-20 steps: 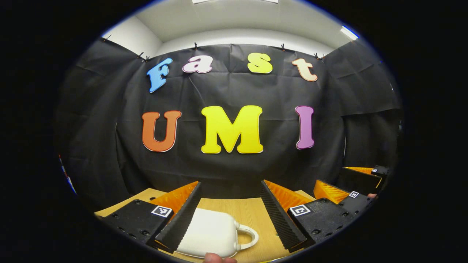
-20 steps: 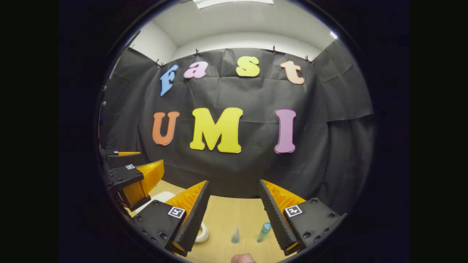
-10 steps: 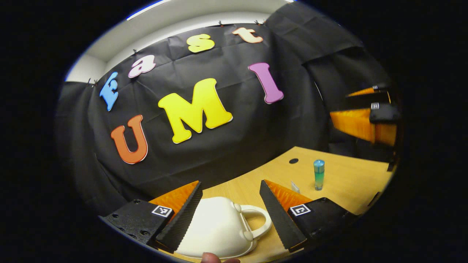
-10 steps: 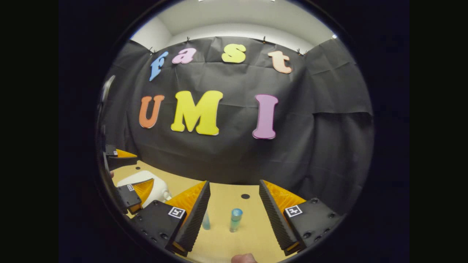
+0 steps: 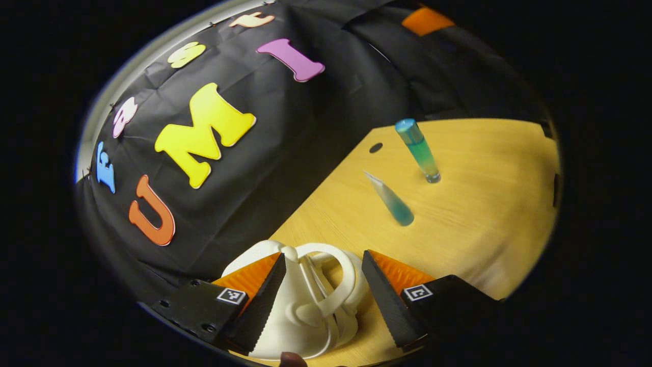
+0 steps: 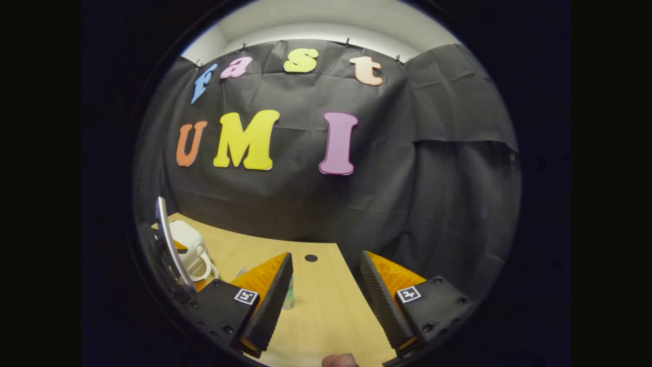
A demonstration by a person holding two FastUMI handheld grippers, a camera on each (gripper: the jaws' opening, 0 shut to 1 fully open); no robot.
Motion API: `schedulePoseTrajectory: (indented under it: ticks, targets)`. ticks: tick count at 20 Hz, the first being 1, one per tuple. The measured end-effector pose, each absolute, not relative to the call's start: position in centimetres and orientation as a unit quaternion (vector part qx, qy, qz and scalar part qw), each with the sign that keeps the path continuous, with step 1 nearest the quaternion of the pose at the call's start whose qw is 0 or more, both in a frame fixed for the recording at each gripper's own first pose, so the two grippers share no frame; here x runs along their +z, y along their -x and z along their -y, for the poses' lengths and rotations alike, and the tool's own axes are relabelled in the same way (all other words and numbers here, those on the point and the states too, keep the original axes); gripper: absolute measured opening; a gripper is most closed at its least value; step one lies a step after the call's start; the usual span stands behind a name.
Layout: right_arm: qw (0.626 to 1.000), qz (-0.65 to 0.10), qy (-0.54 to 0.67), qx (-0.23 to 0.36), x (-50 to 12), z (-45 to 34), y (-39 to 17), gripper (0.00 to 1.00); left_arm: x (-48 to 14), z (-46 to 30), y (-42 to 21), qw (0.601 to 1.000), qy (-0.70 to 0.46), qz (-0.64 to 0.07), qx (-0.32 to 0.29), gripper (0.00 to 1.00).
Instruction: First open the suitcase, pack the skin care products into it, and then close the suitcase.
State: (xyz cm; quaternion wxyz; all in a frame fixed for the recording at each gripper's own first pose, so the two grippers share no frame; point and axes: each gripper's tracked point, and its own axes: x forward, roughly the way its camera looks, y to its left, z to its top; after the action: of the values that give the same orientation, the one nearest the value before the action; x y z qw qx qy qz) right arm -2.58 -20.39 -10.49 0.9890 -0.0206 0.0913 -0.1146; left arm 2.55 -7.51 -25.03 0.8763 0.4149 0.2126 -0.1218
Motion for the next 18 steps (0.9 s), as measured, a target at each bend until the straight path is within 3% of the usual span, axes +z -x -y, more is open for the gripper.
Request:
schedulePoseTrajectory:
  ticks: [4,6,7,10,18]
  targets:
    - [0.987,-0.101,0.013,-0.122,-11.6,21.7,3.0,0.8,-27.7,5.3,-4.0,0.848,-0.447,-0.264,-0.102,0.91]
    - [0.986,-0.106,0.007,-0.126,-12.2,22.2,3.2,0.8,-28.0,5.6,-4.3,0.842,-0.455,-0.274,-0.098,0.68]
    - [0.986,-0.109,0.004,-0.126,-12.5,22.3,3.4,0.8,-28.5,5.6,-4.4,0.839,-0.454,-0.283,-0.098,0.65]
    - [0.985,-0.115,-0.001,-0.129,-13.1,22.5,3.7,0.8,-29.8,5.3,-4.8,0.829,-0.45,-0.319,-0.087,0.43]
    - [0.985,-0.1,-0.001,-0.142,-12.0,22.6,4.5,0.8,-28.5,6.7,-4.9,0.832,-0.433,-0.332,-0.099,0.17]
